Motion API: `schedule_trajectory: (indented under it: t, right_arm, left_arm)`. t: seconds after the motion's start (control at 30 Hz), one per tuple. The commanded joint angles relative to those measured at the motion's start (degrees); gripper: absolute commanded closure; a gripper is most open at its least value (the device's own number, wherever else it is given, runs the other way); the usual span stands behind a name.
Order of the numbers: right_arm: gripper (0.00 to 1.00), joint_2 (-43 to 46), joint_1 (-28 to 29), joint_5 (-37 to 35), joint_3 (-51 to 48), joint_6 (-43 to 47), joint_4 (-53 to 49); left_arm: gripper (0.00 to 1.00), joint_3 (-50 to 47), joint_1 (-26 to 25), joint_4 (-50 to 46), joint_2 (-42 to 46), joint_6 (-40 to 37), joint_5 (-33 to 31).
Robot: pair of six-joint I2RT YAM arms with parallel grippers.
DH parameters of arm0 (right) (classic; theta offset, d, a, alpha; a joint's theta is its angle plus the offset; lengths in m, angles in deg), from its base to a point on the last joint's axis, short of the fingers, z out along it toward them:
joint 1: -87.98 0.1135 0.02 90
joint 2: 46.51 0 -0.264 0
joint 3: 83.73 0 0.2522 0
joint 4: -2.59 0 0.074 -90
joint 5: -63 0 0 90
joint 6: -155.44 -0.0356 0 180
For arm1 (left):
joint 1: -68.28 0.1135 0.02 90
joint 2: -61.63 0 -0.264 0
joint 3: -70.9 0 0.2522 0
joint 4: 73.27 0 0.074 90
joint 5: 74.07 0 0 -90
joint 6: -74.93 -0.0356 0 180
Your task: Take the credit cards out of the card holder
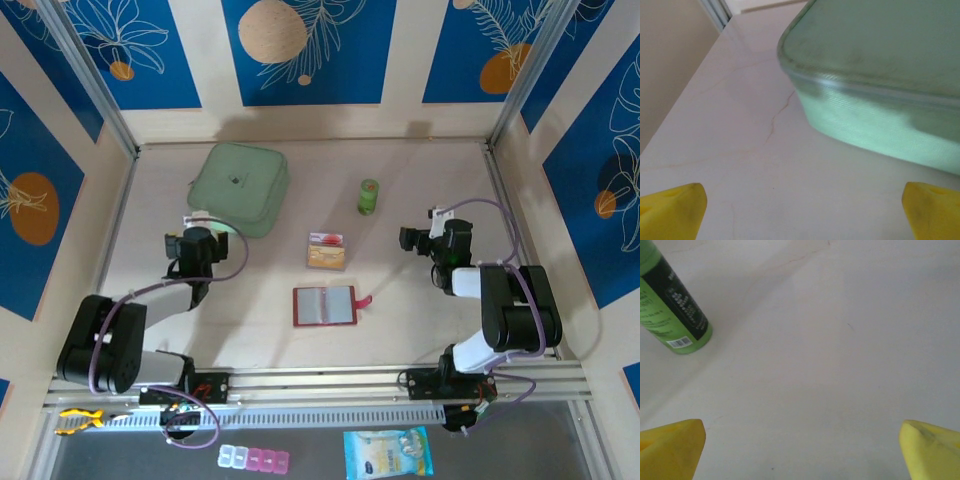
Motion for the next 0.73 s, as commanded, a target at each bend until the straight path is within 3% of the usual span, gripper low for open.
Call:
schedule_trajectory:
  t: [0.0, 0.1, 0.23, 0.7]
  right_arm:
    - [0.01, -0.17, 0.43, 3.27, -0.01, -1.27, 6.30]
    - [0.01, -0.08, 0.45, 3.14, -0.19, -1.26, 6.29]
    - [0.01, -0.10, 0.34, 3.32, -0.09, -1.26, 6.29]
    - [0.01, 0.03, 0.71, 2.94, -1.09, -0.96, 8.25]
  left_arm:
    - [0.01, -1.12, 3.05, 11.49, -2.02, -2.07, 6.23]
    - [0.01, -2.40, 6.76, 19.61, -7.10, 0.48, 14.56]
    - [0.01, -2.95, 7.16, 24.45, -11.38, -1.34, 21.43]
    - [0.00, -3.05, 7.21, 24.84, -11.59, -1.96, 22.32]
